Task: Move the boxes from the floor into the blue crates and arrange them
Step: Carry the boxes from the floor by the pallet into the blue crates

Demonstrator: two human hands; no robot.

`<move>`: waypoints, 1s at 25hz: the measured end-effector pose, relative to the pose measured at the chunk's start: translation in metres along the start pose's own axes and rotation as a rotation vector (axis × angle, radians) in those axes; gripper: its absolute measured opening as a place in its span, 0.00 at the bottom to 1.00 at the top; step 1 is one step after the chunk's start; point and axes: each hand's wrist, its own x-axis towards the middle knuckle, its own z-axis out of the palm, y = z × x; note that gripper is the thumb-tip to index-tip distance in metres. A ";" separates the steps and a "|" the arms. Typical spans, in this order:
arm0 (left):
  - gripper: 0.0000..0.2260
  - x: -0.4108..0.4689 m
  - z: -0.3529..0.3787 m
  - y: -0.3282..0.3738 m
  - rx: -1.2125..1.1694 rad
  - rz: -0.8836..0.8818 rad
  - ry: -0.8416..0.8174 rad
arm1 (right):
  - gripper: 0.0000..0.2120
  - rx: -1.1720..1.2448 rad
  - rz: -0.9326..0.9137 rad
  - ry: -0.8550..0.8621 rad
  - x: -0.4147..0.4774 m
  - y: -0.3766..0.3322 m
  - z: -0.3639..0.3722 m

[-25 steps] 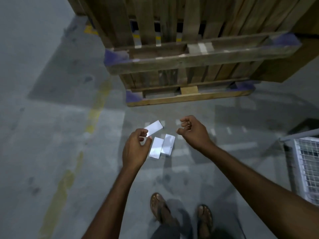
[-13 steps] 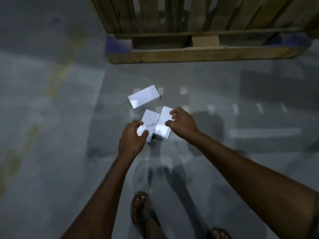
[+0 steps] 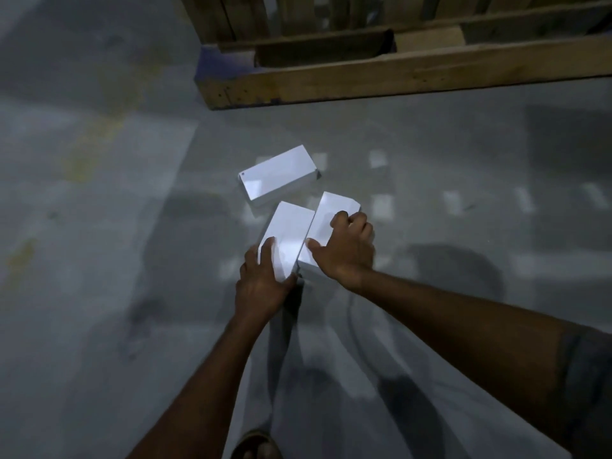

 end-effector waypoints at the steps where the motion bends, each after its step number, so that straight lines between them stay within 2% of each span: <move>1: 0.42 -0.001 0.000 0.001 -0.015 0.007 -0.004 | 0.34 -0.008 0.001 0.017 0.001 -0.002 0.002; 4: 0.42 0.001 -0.008 0.004 -0.027 0.001 -0.002 | 0.39 0.009 0.008 -0.040 0.012 -0.006 -0.006; 8: 0.45 0.002 -0.006 0.004 0.010 -0.056 -0.011 | 0.39 -0.010 0.013 -0.119 0.022 -0.003 -0.016; 13: 0.48 0.004 -0.001 0.012 0.012 -0.102 -0.005 | 0.49 0.010 0.078 -0.188 0.010 -0.002 -0.009; 16: 0.48 -0.007 -0.010 0.026 -0.090 -0.164 0.006 | 0.48 0.164 0.237 -0.214 0.006 0.001 -0.031; 19: 0.45 -0.040 -0.035 0.057 -0.194 -0.175 -0.022 | 0.45 0.430 0.488 -0.223 0.000 0.002 -0.079; 23: 0.40 -0.078 -0.093 0.112 -0.301 -0.219 0.012 | 0.45 0.680 0.685 -0.249 -0.031 -0.010 -0.161; 25: 0.39 -0.103 -0.129 0.145 -0.351 -0.230 0.004 | 0.41 0.866 0.779 -0.312 -0.054 -0.012 -0.213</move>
